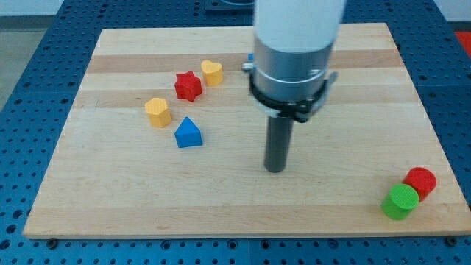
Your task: Tap at the bottom left side of the blue triangle
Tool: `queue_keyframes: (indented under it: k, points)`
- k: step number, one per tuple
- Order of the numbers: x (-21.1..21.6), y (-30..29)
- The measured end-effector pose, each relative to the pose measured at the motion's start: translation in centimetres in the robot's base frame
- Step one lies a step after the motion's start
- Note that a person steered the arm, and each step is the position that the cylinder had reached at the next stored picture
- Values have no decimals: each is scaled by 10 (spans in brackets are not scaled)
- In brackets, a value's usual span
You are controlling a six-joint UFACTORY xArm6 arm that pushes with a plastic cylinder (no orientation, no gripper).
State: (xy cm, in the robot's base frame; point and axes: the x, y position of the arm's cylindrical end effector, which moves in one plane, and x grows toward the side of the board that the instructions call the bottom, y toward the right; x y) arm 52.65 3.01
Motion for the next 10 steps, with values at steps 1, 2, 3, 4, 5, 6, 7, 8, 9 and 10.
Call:
queue_keyframes:
  k: [1,2,3,4,5,6,7,8,9,10]
  points:
    - [0,-42]
    - [0,-83]
    - [-3,-116]
    - [-16,-145]
    - [-30,-155]
    - [-48,-157]
    - [-61,-158]
    - [-64,-158]
    - [-64,-158]
    - [-64,-157]
